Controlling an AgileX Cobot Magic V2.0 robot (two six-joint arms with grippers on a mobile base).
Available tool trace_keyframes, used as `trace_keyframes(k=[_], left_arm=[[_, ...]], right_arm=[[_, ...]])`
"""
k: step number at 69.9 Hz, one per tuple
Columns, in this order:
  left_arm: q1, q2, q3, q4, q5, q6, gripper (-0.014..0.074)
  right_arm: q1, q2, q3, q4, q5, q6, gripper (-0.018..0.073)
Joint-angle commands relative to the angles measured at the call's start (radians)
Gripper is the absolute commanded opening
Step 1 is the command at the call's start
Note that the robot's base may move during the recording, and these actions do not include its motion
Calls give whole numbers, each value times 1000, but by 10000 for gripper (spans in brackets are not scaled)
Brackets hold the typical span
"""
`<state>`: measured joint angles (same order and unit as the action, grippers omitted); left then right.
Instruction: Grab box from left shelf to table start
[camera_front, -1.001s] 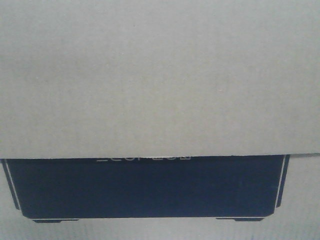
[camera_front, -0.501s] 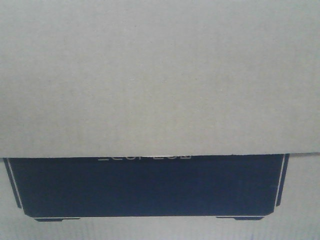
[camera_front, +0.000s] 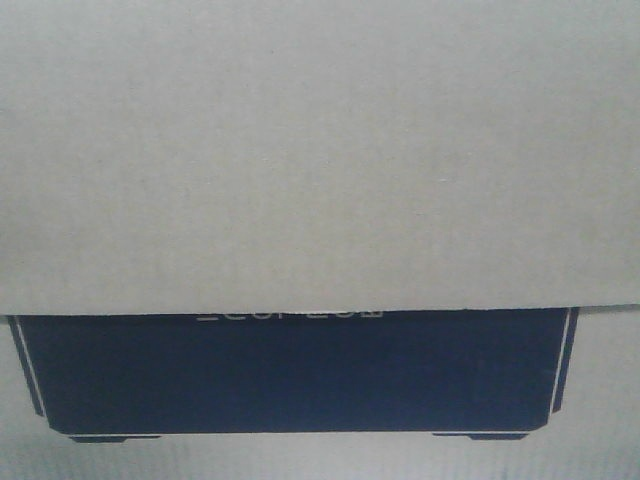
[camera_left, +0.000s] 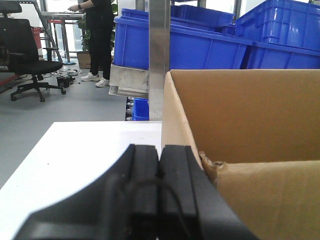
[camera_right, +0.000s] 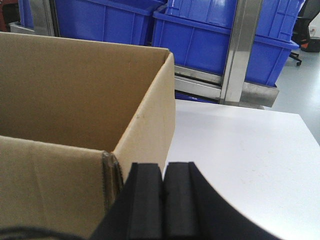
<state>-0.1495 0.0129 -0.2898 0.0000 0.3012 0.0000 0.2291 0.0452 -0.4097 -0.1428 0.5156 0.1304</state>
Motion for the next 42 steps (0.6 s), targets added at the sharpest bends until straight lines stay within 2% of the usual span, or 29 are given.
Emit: trace_keyframes(k=[1,42], left_arm=[[-6,11,-12,0,-97,0,-94],[-6,11,20,0,-97,0,-94]], right_arm=[[-6,14,-25,-20,-97,-1,58],[-6,14,-25,-20,-97,-1,57]])
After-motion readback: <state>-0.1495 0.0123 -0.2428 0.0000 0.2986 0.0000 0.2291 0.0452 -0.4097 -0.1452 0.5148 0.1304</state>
